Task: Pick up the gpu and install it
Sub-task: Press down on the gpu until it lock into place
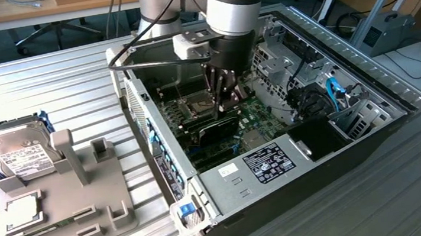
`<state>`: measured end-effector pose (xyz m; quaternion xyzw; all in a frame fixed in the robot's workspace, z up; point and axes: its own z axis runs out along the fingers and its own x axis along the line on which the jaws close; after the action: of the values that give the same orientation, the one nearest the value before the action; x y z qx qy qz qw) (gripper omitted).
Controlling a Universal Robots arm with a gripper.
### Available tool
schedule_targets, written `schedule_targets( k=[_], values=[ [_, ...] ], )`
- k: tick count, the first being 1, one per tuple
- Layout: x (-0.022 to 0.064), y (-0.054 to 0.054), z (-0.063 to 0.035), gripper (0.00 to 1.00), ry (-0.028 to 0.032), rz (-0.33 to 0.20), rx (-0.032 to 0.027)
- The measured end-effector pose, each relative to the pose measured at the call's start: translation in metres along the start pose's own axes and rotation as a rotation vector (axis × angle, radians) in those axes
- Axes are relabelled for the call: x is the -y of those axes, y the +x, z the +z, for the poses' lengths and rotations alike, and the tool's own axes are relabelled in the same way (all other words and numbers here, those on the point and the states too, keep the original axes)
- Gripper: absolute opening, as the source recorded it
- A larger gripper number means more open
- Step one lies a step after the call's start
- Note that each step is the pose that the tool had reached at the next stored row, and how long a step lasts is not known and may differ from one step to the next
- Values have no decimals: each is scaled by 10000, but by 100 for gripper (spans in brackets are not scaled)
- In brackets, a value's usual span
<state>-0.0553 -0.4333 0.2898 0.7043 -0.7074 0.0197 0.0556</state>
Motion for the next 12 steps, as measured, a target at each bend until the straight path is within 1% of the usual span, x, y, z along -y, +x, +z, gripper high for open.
schedule_targets(
  k=[2, 4, 7, 9, 12],
  values=[
    [30, 0, -3, 12, -3, -1, 2],
    [36, 0, -3, 12, -4, -1, 6],
    [42, 0, -4, 12, -2, -3, 29],
    [53, 1, -12, 12, -5, -2, 28],
    [100, 2, -30, 12, -5, -2, 37]
  ],
)
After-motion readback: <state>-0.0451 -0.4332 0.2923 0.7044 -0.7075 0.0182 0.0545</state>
